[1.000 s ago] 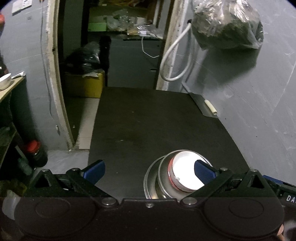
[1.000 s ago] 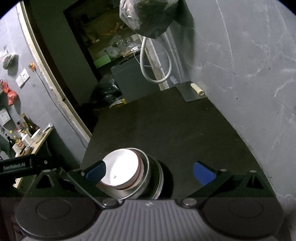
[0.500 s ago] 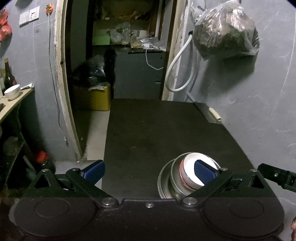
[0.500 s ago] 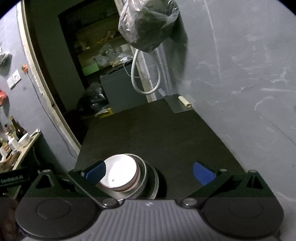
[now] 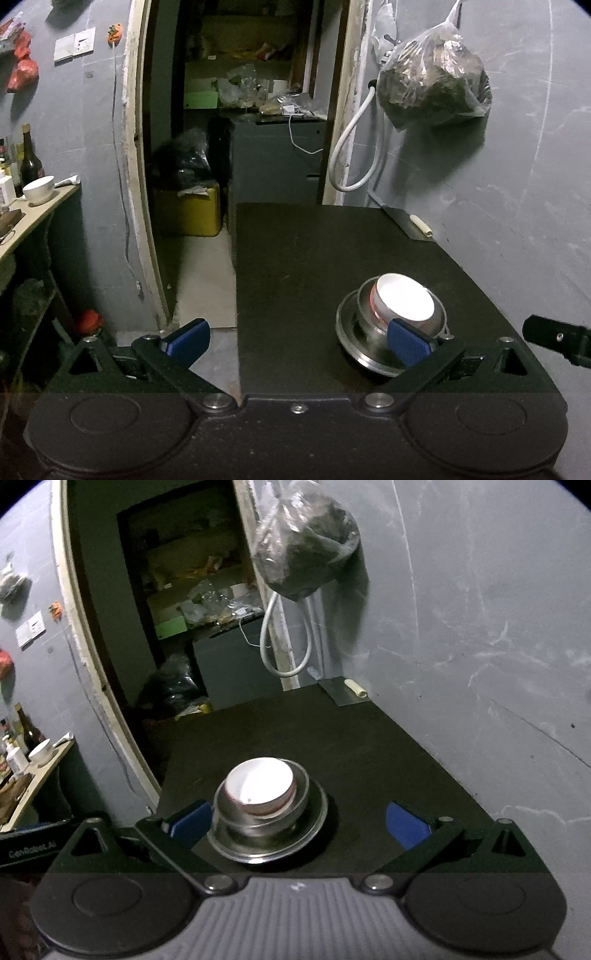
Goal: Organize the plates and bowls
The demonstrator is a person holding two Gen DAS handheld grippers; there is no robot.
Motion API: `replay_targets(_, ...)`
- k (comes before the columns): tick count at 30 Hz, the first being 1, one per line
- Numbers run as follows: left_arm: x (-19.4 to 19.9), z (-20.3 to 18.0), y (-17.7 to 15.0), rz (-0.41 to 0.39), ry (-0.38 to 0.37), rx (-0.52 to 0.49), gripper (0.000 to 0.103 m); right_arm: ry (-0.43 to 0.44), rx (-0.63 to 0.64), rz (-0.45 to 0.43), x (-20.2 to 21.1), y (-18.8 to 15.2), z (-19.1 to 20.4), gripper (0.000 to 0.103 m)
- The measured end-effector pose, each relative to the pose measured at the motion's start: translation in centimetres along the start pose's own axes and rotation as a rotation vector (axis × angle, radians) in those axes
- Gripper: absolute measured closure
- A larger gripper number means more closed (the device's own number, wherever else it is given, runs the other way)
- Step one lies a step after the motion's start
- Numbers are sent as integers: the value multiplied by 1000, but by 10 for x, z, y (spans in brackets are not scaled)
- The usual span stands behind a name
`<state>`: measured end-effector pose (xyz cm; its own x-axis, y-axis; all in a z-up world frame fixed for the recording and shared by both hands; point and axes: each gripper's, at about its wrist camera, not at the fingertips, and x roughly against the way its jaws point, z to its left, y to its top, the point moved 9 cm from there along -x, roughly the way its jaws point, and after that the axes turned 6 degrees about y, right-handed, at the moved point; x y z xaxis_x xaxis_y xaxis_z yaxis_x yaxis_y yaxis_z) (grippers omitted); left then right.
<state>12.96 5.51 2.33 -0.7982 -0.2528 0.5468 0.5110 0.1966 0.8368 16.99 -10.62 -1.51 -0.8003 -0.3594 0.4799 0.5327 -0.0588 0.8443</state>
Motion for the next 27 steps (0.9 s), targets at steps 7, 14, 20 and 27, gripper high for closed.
replay_targets(7,27,20,-11,-66,-32,20,1,-31,45,-61,30,-8,17,0)
replay_targets(14,39,33,-37,-65,-22,-9,1,-85,171,-115,51,-30,32,0)
replay_targets(20,47,40,-52,-86,-25,-43,1,-66,250,-103,57,-51,47,0)
replay_targets(27,45,41,-70,-73,-45,-29,1,-81,235,-42,60,-67,35,0)
